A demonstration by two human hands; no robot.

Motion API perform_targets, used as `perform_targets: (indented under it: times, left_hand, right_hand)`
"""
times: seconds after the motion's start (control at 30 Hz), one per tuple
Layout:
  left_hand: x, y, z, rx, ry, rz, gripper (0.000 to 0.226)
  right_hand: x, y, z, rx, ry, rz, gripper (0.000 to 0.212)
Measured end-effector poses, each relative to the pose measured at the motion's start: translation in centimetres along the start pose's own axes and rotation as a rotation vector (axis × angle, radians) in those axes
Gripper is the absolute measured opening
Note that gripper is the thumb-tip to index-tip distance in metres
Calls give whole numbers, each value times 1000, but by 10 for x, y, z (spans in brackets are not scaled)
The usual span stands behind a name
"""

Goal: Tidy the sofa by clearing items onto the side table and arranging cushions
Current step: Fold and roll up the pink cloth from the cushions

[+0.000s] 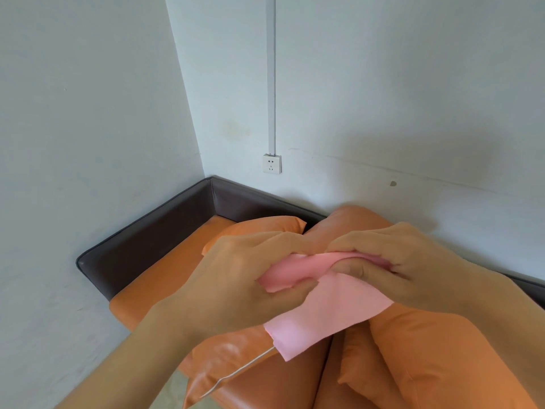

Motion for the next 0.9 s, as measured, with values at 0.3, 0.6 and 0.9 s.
perform_targets:
  times: [0.3, 0.6, 0.9]
  left_hand:
    - [-4, 0, 2, 58, 10, -137, 18]
    - [-4, -2, 3, 43, -81, 63, 24]
    - [-2, -3, 4, -73, -52, 125, 13]
  right_hand:
    - [9, -8, -1, 33, 90, -56, 37]
    - [13, -5, 0, 55, -11, -69, 30]
    - [-2, 1, -1, 228, 251, -302, 41]
Point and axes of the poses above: each hand's wrist, its own z-axis towards the middle knuckle, its own x-axis out of the back of the hand, y = z × x, the point moved 1 cm from there along z, towards the middle knuckle, and after that the axes turned 5 degrees about -x, right-handed, at the moved point
